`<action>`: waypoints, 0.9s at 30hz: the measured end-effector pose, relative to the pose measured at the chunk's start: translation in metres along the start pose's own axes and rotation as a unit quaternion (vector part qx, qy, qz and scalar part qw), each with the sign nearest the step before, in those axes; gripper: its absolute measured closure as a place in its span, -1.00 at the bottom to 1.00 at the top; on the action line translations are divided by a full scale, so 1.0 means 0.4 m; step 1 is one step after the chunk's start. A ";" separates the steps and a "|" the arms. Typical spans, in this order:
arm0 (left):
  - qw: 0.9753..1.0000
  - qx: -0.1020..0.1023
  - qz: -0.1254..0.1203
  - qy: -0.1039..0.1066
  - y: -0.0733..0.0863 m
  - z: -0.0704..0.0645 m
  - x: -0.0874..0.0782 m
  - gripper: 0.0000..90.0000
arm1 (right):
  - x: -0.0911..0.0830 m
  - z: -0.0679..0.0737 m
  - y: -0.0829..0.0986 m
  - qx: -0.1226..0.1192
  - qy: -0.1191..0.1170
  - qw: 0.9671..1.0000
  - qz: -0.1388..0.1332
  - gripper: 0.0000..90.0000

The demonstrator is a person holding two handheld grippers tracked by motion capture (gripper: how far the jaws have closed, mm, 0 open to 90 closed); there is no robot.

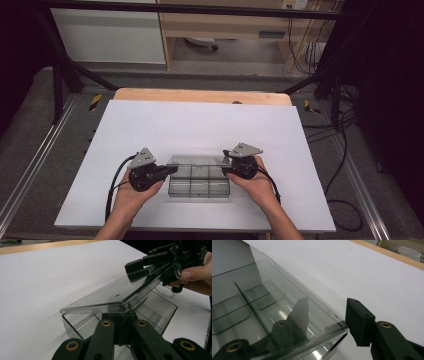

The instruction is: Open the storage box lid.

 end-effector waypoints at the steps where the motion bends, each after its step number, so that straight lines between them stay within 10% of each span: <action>1: 1.000 0.000 0.000 0.000 0.000 0.000 0.000 1.00 | 0.000 0.000 -0.001 0.000 0.000 1.000 -0.001 0.20; 19: 0.999 0.026 0.026 -0.037 0.061 0.033 0.003 0.97 | 0.001 0.003 0.001 -0.002 -0.002 1.000 -0.001 0.20; 27: 0.996 0.038 0.014 -0.082 0.061 0.082 0.024 0.40 | 0.001 0.003 0.001 -0.003 -0.003 1.000 -0.001 0.20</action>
Point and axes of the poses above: each handheld gripper's, and its own axes: x roughly forward along the jaws, y roughly out of its underside, z roughly to its left, the point moved 10 cm from there along x, roughly forward along the jaws, and after that the axes turned 14 degrees about -y, right-handed, at the moved point
